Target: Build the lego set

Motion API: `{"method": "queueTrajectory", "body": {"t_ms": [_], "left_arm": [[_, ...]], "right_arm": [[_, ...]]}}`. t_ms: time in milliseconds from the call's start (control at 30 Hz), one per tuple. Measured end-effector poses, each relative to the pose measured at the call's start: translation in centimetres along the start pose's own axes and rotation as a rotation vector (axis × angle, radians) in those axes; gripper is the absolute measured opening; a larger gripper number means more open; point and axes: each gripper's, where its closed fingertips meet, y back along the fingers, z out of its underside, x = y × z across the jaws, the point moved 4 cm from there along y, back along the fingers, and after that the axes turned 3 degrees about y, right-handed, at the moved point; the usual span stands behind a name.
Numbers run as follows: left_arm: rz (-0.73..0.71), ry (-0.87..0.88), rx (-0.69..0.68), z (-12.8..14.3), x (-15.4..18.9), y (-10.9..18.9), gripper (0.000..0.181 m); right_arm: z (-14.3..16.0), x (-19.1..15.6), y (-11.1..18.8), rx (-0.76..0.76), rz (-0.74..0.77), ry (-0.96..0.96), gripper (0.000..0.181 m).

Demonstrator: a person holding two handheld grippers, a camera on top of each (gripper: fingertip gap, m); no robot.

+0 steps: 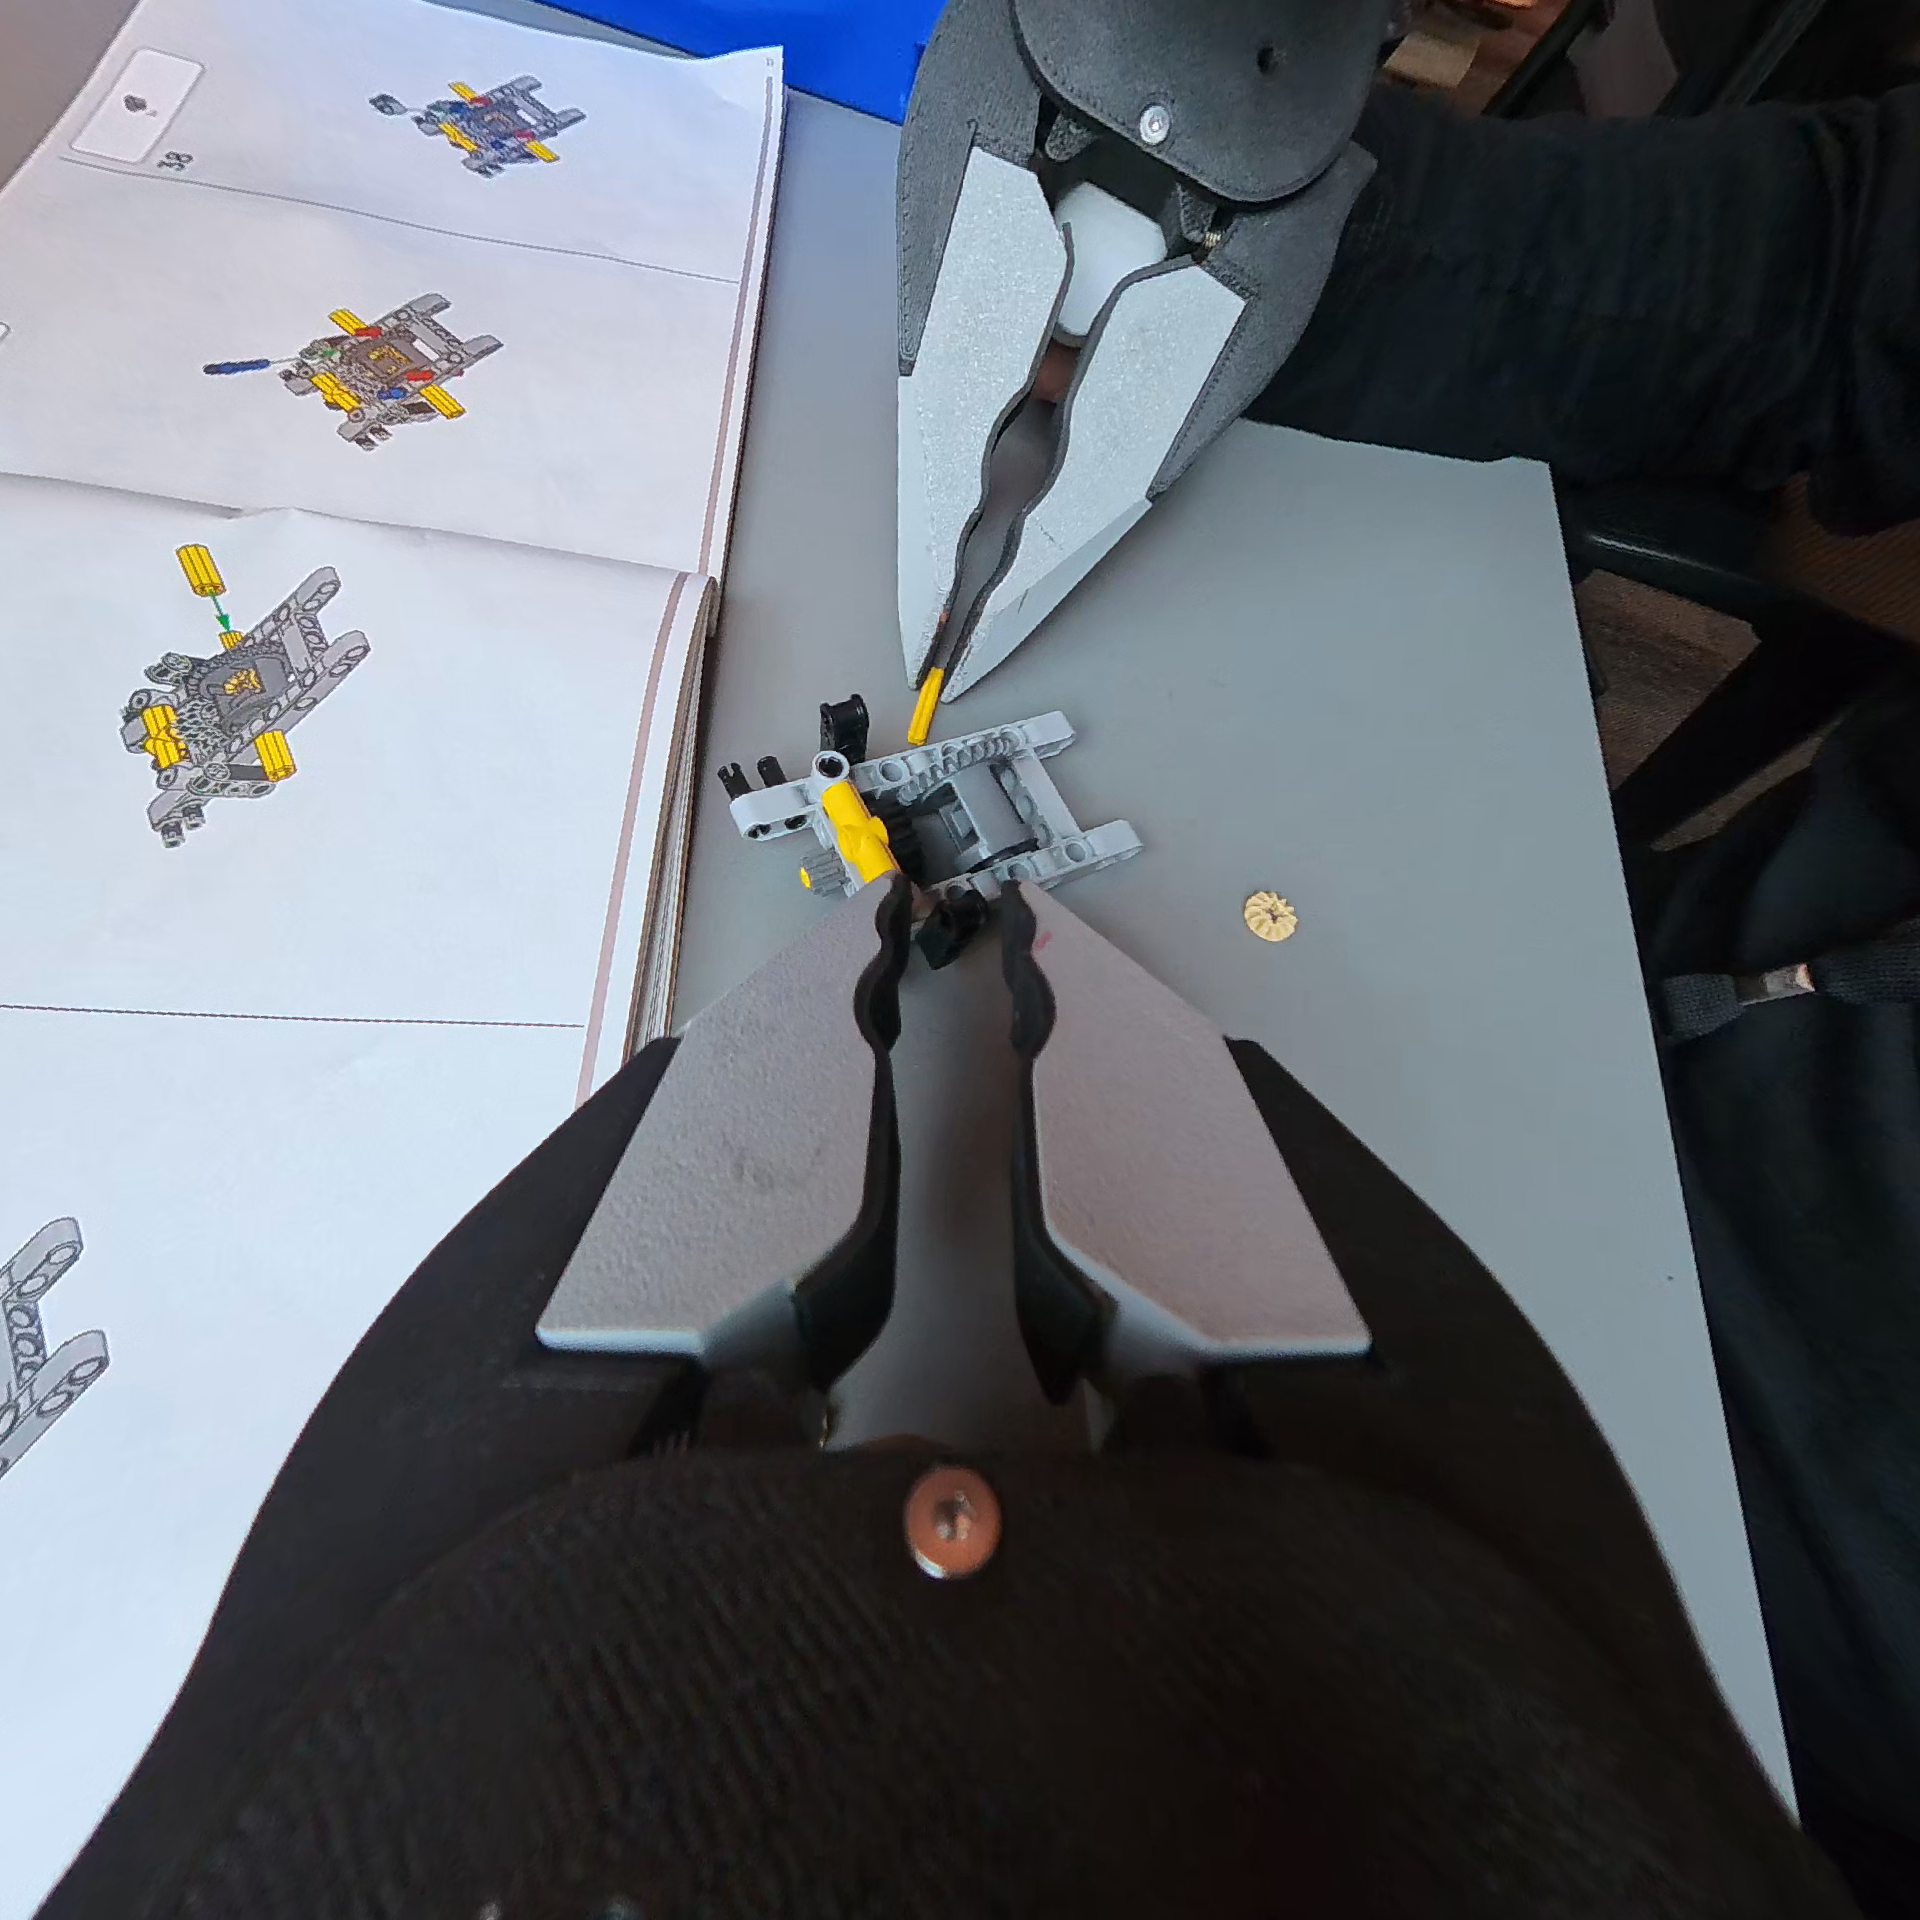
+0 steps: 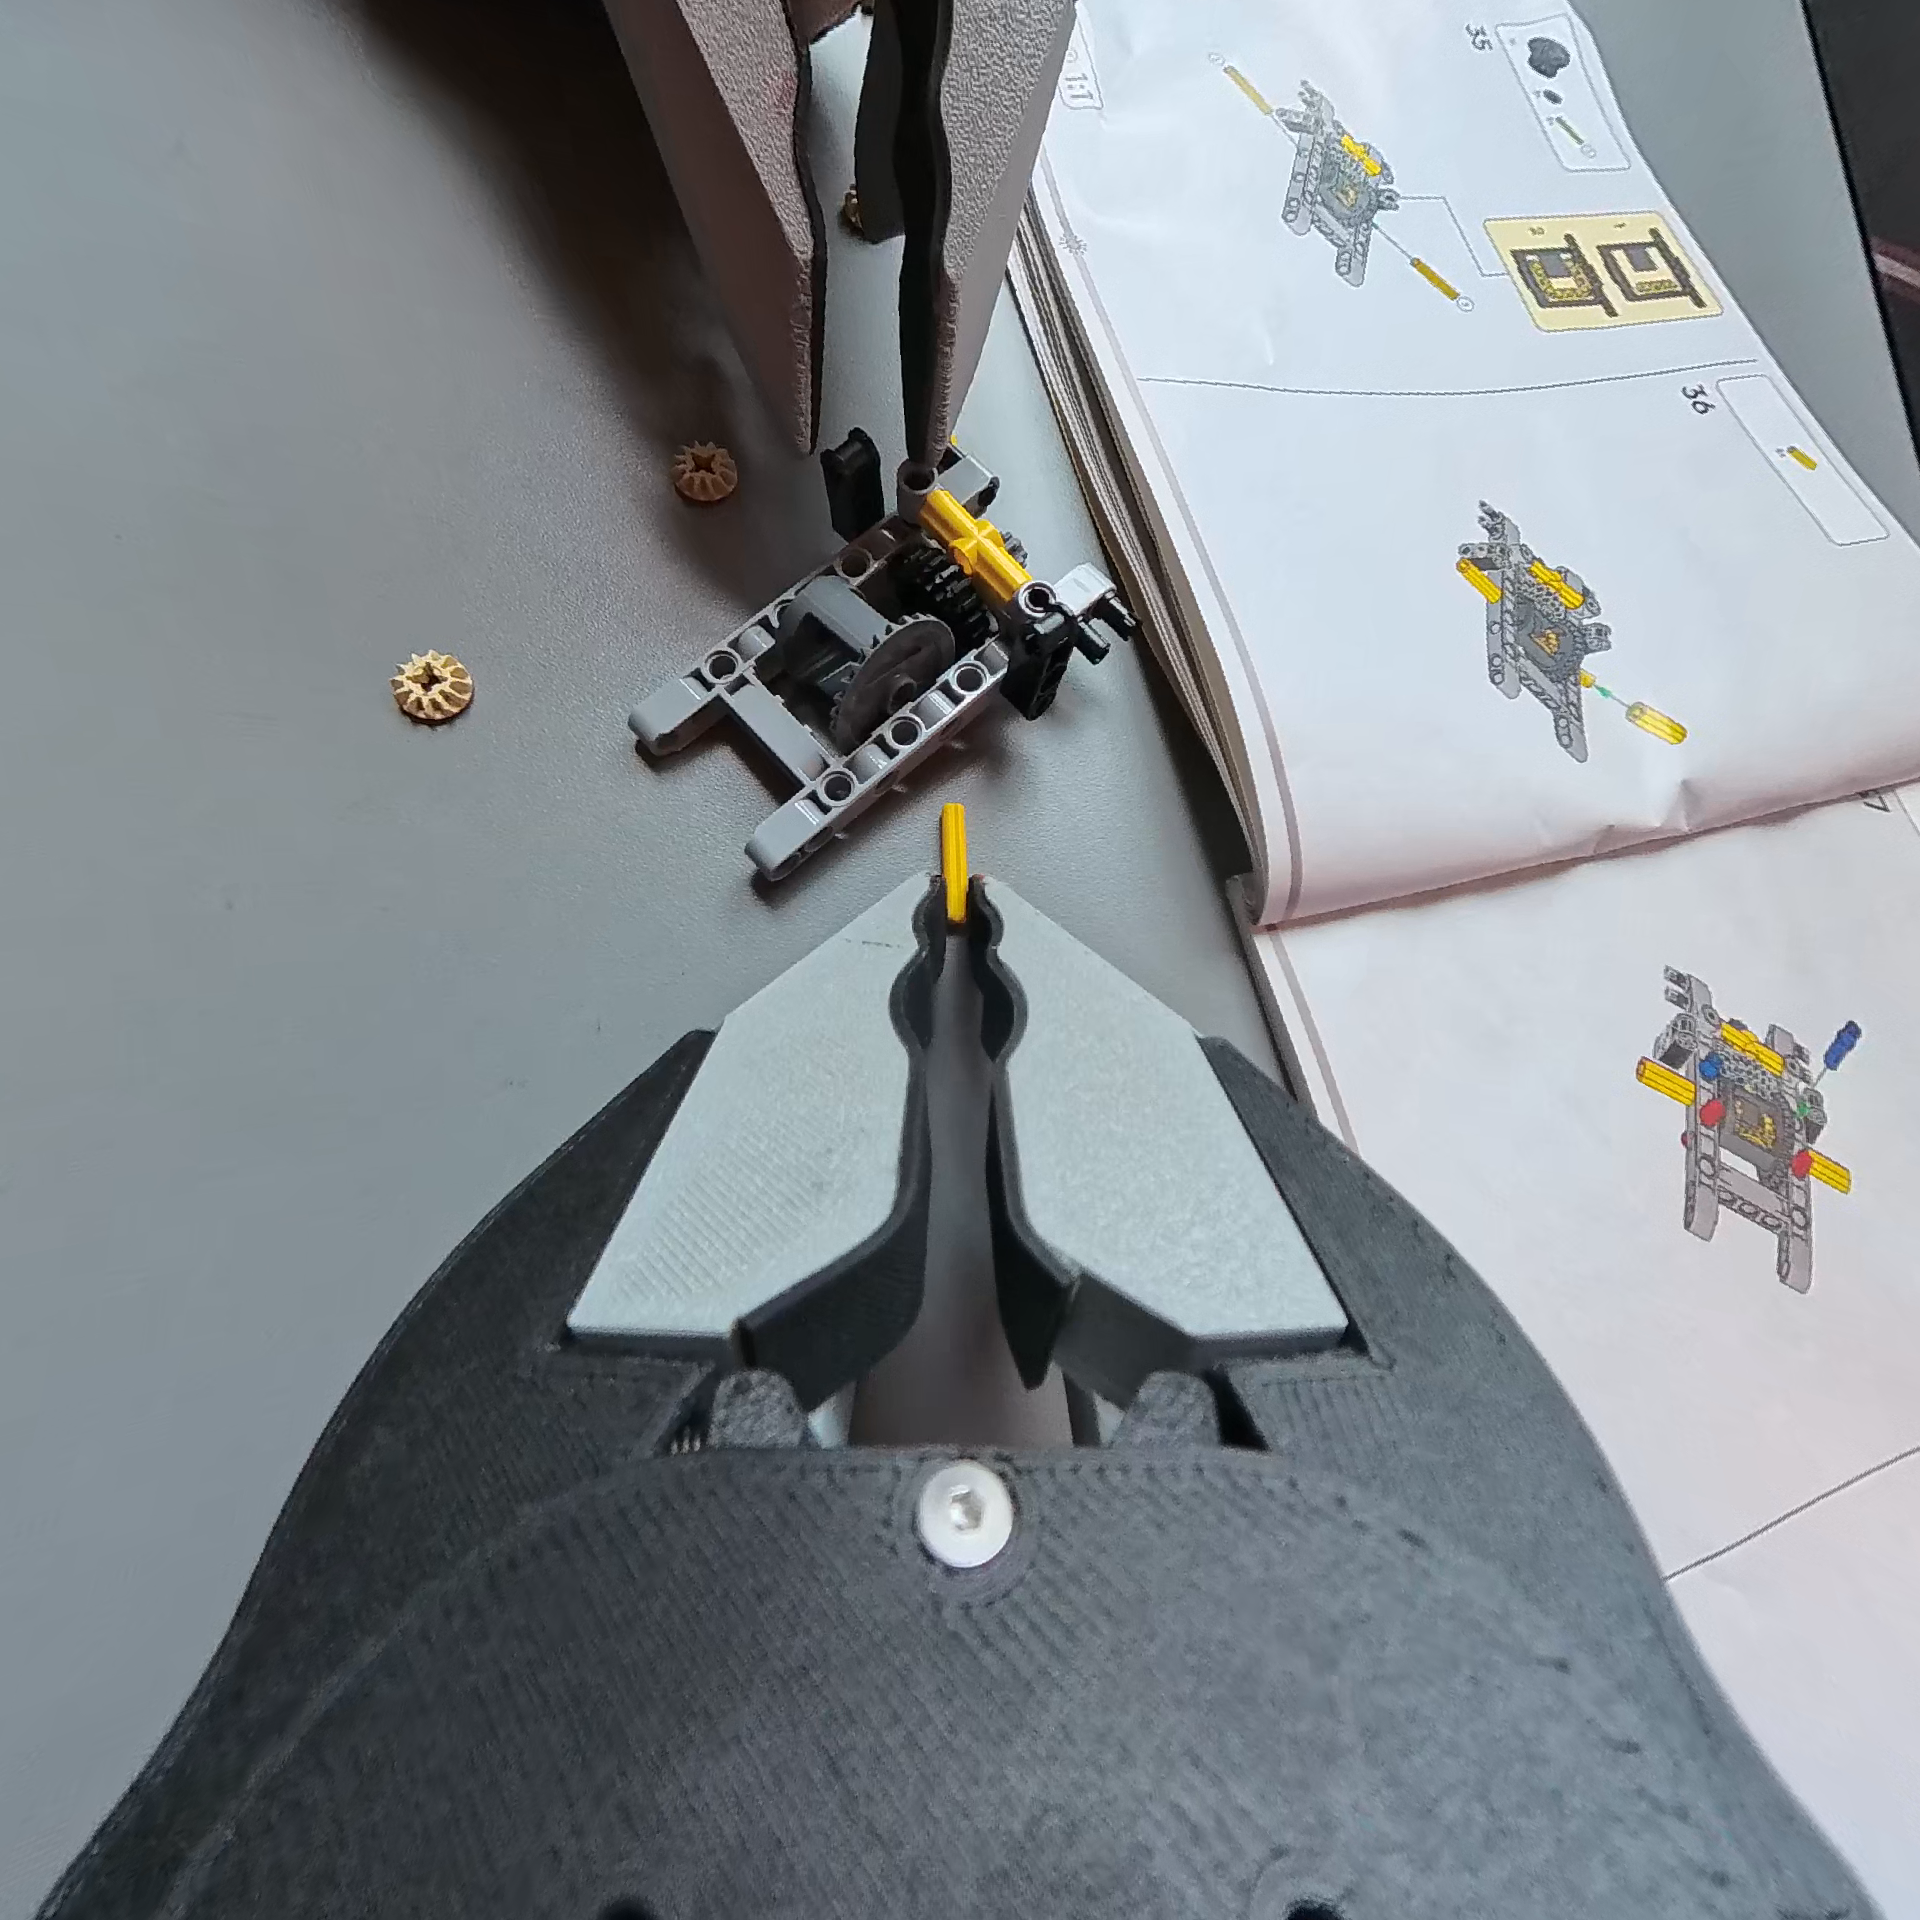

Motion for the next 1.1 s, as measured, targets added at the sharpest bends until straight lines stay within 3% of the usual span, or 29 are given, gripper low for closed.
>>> {"method": "queueTrajectory", "body": {"t_ms": [1100], "left_arm": [[0.018,-0.010,0.017,-0.17,0.14,0.18,0.013]], "right_arm": [[0.01,-0.04,0.00,0.002,0.001,0.009,0.000]]}}
